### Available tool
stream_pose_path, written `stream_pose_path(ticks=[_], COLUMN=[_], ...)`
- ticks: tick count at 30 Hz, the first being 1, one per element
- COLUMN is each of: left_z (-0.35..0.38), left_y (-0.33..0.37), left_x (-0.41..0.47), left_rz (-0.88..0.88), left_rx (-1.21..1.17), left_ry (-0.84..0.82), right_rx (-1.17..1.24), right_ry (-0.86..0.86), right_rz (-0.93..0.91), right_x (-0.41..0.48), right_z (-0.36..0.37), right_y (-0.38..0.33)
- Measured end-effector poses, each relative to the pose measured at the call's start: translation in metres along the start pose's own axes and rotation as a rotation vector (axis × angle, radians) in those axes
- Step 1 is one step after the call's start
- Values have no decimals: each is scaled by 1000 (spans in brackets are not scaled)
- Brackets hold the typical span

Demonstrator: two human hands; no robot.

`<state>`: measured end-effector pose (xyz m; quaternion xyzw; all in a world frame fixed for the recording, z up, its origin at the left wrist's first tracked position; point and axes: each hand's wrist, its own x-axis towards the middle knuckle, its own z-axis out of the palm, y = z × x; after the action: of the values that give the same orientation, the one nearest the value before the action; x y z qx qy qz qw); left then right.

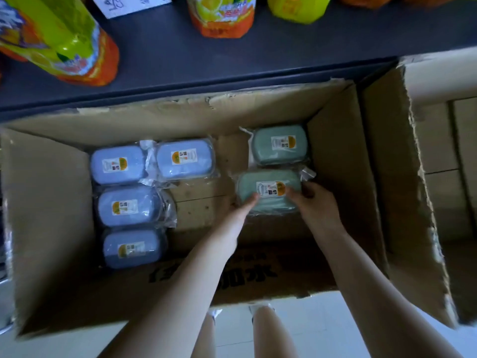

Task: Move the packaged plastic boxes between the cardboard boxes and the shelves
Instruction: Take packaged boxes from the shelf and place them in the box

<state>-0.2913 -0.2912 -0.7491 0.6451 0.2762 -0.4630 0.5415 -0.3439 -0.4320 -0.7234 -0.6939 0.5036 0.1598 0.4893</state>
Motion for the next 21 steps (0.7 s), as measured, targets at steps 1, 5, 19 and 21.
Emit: stream_pose_path(ticks=[1, 5, 19, 21], left_z=[11, 37, 44, 43], left_y=[-2, -2, -3, 1], left_x=[4, 26, 61, 61], left_rz=[15, 80, 162, 145], left_rx=[64, 211, 558, 583], left_ry=[9, 79, 196, 158], right_rx=[-16, -143, -339, -382], right_ry=[20, 115, 366, 348], right_rz=[-1, -6, -65, -64], right_x=[7, 32, 51, 50], right_z=[-3, 0, 25, 24], right_y=[5, 25, 35, 35])
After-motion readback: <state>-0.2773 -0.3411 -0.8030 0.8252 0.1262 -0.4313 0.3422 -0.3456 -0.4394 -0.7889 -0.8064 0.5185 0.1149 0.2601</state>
